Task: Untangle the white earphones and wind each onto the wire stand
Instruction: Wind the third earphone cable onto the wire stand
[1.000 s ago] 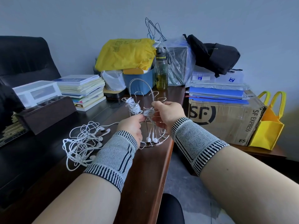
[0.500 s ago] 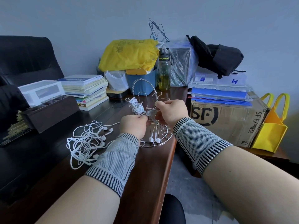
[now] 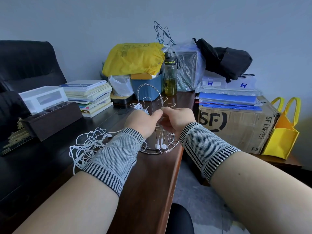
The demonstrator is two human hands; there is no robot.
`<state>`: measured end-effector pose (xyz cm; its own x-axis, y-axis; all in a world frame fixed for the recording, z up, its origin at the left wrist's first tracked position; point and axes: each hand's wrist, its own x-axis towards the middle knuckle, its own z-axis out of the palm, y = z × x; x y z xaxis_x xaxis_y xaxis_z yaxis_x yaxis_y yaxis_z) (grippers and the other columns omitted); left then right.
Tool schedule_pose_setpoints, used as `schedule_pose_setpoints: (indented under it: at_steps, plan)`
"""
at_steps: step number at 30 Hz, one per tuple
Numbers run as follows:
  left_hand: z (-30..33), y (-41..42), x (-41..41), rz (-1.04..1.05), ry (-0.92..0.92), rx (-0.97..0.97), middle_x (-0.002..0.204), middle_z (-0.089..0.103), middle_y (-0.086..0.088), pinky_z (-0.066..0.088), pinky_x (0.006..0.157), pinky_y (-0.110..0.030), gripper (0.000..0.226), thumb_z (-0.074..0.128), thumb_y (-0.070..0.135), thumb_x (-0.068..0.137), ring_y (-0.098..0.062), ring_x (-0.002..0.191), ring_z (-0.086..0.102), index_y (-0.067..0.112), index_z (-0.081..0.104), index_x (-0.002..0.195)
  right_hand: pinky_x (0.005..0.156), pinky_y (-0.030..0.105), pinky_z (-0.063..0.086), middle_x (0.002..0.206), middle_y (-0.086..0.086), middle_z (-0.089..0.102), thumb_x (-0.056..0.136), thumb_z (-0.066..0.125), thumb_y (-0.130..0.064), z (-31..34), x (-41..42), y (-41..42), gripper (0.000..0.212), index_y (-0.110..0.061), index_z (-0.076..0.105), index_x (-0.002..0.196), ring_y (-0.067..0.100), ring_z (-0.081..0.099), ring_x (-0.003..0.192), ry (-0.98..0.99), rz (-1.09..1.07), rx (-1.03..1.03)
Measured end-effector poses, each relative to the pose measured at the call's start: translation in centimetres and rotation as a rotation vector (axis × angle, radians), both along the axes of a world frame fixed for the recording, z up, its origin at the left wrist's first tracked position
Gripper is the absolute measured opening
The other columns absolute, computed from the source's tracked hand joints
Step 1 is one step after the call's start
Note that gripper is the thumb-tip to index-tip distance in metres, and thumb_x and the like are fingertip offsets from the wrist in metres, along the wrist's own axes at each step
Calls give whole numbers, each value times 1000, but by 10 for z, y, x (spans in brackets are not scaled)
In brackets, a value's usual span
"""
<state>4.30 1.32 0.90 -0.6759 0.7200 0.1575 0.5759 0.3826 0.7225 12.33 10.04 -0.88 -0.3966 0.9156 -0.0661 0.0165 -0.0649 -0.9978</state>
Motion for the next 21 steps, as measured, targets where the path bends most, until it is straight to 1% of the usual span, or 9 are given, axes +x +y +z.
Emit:
schedule_pose_setpoints:
  at_steps: [2, 3, 6, 9, 12, 14, 17, 18, 21]
  plan:
    - [1, 0, -1, 4, -49, 34, 84, 73, -12, 54, 75, -39, 59, 59, 54, 85, -26, 79, 68, -4, 70, 84, 79, 54, 58, 73, 14, 74, 70, 71, -33, 0, 0, 0, 33, 0, 72, 74, 34, 73, 77, 7, 11, -10]
    - [2, -1, -1, 1, -56, 39, 80, 72, -12, 53, 72, -38, 57, 61, 53, 85, -26, 75, 67, -3, 69, 81, 79, 54, 58, 74, 15, 74, 73, 71, -29, 1, 1, -2, 28, -1, 71, 74, 34, 73, 76, 23, 17, -20]
    - [5, -4, 1, 4, -37, 39, 51, 48, -3, 39, 55, -31, 54, 63, 49, 85, -23, 52, 47, 9, 45, 55, 79, 52, 58, 74, 16, 73, 80, 70, -19, 1, 2, -2, 19, -6, 69, 67, 35, 73, 77, 54, 13, -41]
    - [6, -5, 3, 14, -21, 37, 43, 31, 3, 29, 51, -28, 59, 63, 47, 86, -19, 45, 34, 15, 30, 49, 78, 52, 59, 69, 14, 72, 81, 69, -19, 1, 1, -2, 21, -9, 66, 63, 35, 73, 77, 64, 6, -31]
    - [3, -7, 4, 14, 8, 56, 45, 30, 2, 30, 52, -29, 61, 61, 48, 88, -19, 47, 34, 16, 27, 48, 73, 43, 59, 67, 9, 68, 84, 66, -24, 0, 3, -2, 22, -10, 67, 67, 31, 68, 69, 28, -10, 33]
    - [1, -7, 3, 7, 43, 55, 44, 31, 1, 29, 51, -28, 62, 60, 49, 89, -19, 46, 34, 15, 28, 47, 65, 38, 51, 69, 7, 65, 87, 60, -24, -2, 6, -3, 23, -12, 67, 69, 25, 60, 66, 11, -12, 84]
    - [2, -7, -2, -6, 76, 6, 44, 49, -6, 34, 50, -26, 62, 55, 54, 89, -19, 44, 41, 12, 39, 45, 61, 34, 44, 69, 3, 65, 89, 56, -17, -5, 11, -7, 23, -19, 68, 70, 20, 55, 66, -10, 11, 177]
    - [3, -8, -4, -8, 94, -6, 44, 51, -5, 34, 50, -25, 62, 53, 53, 89, -18, 43, 41, 12, 39, 45, 59, 32, 43, 69, 2, 64, 90, 55, -13, -6, 12, -9, 22, -20, 68, 73, 19, 54, 64, -10, 35, 201]
    - [2, -14, -5, -18, 219, -68, 49, 42, -3, 27, 50, -27, 55, 41, 37, 97, -19, 48, 39, 13, 34, 48, 57, 29, 43, 71, -3, 62, 89, 52, -1, -9, 13, -13, 27, -23, 66, 80, 15, 50, 61, -25, 96, 260]
